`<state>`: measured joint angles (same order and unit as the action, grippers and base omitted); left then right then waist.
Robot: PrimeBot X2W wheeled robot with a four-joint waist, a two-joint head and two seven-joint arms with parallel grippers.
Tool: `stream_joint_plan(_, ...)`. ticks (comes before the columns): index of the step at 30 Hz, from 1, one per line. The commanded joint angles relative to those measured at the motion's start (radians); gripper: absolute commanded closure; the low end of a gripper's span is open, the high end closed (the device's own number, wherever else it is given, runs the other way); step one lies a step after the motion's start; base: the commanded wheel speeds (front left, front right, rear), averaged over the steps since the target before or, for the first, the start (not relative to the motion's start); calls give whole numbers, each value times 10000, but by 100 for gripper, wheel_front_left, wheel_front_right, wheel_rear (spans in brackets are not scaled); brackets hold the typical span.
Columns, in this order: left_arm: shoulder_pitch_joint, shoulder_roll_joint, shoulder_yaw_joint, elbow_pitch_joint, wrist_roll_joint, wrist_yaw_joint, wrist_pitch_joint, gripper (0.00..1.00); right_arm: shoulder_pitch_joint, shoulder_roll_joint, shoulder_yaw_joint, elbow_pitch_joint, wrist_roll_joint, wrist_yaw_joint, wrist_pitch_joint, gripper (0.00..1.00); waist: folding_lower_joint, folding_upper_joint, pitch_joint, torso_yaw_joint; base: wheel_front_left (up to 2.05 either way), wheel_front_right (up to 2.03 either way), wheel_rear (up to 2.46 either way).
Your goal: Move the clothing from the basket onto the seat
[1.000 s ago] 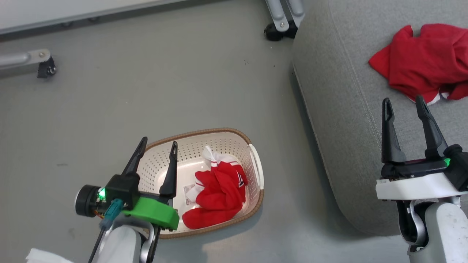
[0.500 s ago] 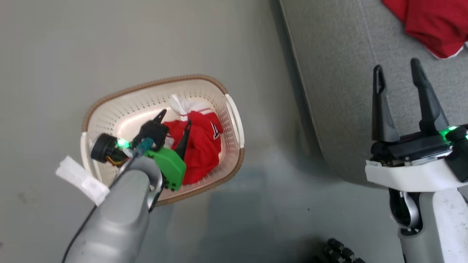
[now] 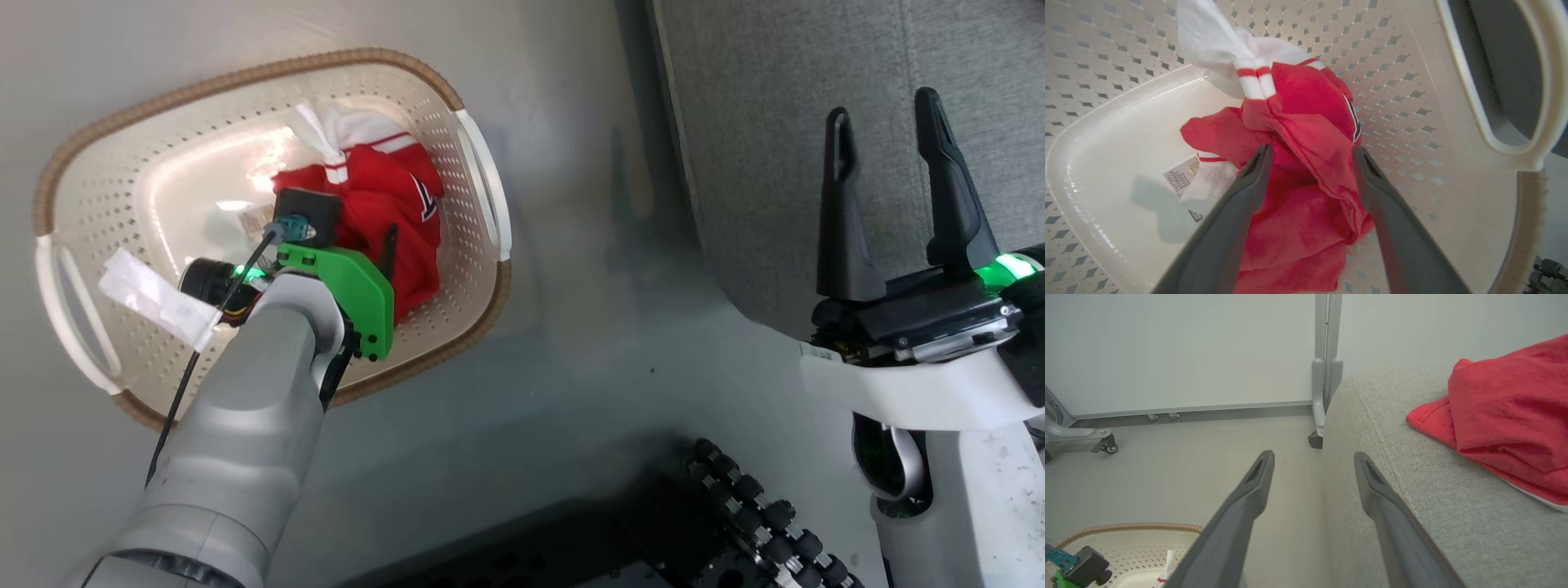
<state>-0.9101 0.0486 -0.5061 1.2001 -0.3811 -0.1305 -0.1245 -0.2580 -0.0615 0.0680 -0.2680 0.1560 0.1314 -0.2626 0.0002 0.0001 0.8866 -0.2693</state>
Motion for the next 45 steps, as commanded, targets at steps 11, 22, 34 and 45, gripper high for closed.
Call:
stream_joint_plan(11, -1157, 119, -655, 678, -1047, 63, 681, 0, -160, 59, 567, -89, -80, -14, -34, 0, -2, -1, 1324, -273, 0, 0, 0)
stream_joint_plan(22, -1599, 169, -835, 870, -1027, 477, 1396, 0, 74, 101, 826, -234, -25, -14, -34, 0, -2, -1, 1551, -437, 0, 0, 0)
stream_joint_plan(34, -2002, 181, -1399, 893, -654, 1039, 2494, 0, 238, 113, 947, -326, -63, -14, -34, 0, -2, -1, 1688, -501, 0, 0, 0)
stream_joint_plan(45, -1653, 480, -1750, 894, -584, 615, 2658, 100, -9, 115, 920, -171, 29, -14, -34, 0, -2, -1, 1510, -625, 0, 0, 0)
